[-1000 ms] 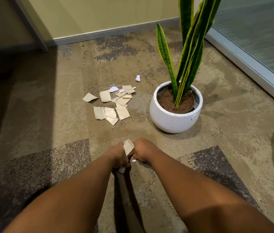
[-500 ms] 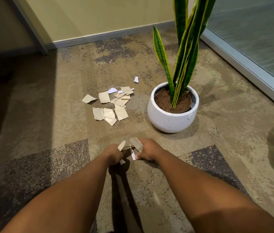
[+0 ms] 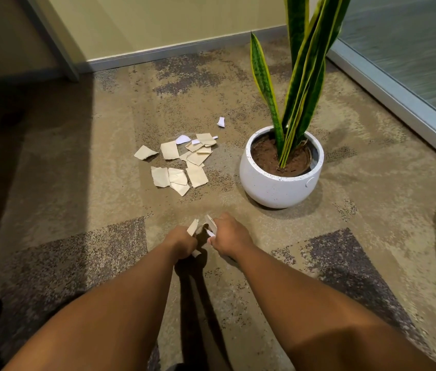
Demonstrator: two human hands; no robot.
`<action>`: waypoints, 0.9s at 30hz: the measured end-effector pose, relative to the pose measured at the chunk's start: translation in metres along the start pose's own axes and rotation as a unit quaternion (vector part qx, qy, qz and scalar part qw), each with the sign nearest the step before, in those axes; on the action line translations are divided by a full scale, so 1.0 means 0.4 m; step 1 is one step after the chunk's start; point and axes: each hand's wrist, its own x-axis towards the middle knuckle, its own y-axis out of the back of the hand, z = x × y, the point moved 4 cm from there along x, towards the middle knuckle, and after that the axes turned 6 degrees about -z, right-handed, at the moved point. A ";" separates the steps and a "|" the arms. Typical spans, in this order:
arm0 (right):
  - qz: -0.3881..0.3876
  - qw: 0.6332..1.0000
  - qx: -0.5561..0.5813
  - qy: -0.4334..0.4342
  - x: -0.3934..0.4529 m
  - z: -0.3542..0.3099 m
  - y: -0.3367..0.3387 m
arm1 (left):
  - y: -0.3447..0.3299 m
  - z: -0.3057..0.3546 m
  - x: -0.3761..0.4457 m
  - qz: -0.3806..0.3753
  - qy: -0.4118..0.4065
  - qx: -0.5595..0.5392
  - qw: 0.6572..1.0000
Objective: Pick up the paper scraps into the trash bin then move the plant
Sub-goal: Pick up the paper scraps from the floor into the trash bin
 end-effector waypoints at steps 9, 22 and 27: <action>-0.012 0.999 0.029 -0.040 -0.020 -0.010 -0.007 | -0.010 0.015 -0.025 -0.018 -0.002 0.037 0.999; -0.070 0.989 0.093 -0.094 -0.142 0.223 0.122 | -0.108 0.221 -0.071 -0.141 -0.026 0.075 0.987; -0.019 0.986 0.106 -0.126 -0.217 0.331 0.239 | -0.165 0.363 -0.108 -0.161 -0.071 0.103 0.979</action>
